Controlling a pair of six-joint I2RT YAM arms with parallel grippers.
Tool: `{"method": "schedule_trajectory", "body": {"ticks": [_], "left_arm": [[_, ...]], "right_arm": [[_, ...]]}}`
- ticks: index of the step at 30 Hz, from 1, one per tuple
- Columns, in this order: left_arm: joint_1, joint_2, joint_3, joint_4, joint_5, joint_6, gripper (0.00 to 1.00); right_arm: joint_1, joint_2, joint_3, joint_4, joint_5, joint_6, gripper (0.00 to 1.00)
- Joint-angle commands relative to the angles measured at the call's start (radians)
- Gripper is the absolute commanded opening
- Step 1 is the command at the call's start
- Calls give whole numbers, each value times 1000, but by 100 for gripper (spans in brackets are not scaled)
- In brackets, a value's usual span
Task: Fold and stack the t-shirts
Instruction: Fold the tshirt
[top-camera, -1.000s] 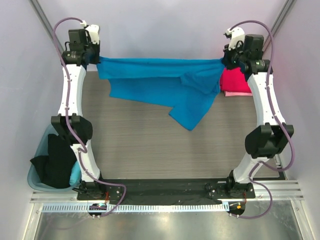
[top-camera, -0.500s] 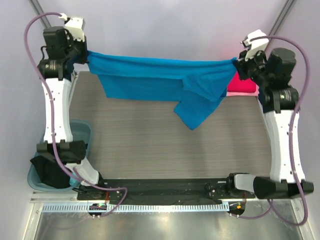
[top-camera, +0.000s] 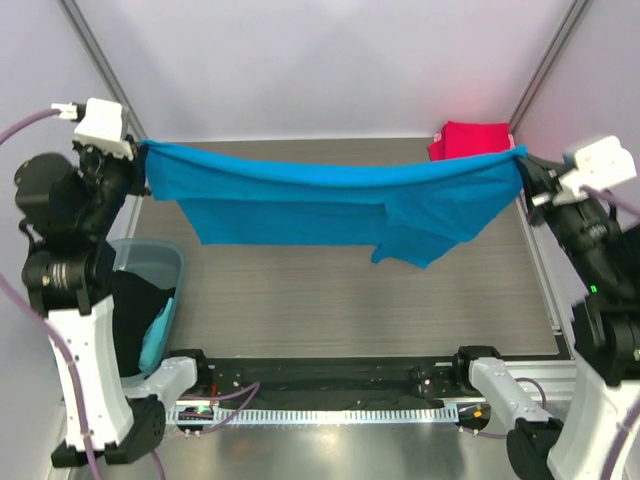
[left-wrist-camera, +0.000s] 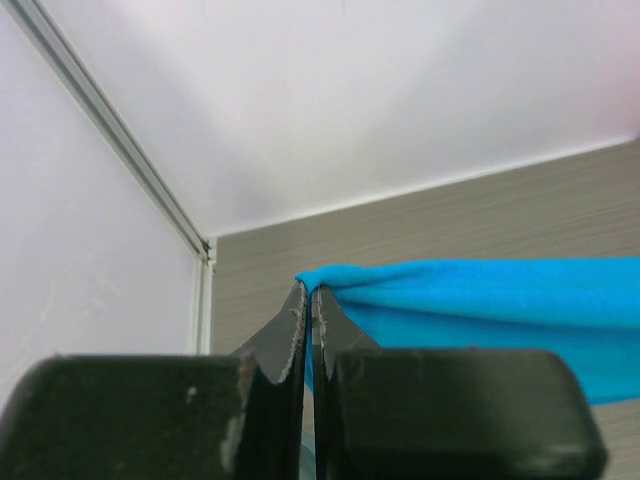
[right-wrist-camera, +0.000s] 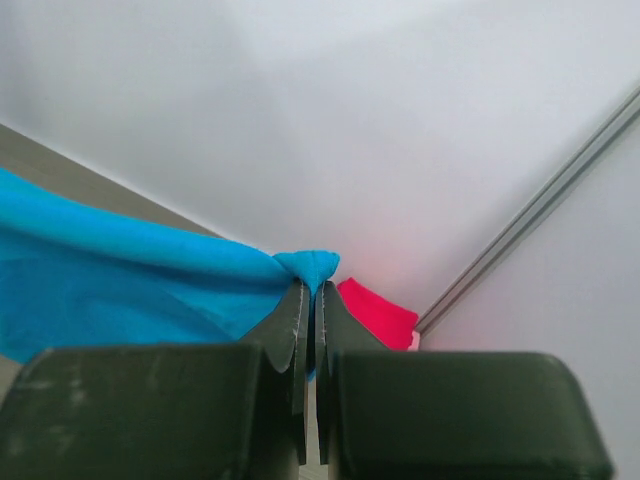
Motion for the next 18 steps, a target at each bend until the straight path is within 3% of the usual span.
{"method": "schedule_trajectory", "body": {"ticks": [1,8,14,18], "left_arm": [[10,-83,-23,62,-10,19,0],[10,-137,-60,28,-46,66,0],[10,-39,-68,-67,-10,100,0],[9,21,-174,-72,18,102,0]], "right_arm": [[-5,-75,74,-79,-1,-30,1],[-5,-158,40,-96,23,-41,1],[-5,-75,-69,-16,-9,-26,1],[-5,-6,-192,64,-41,-6,1]]}}
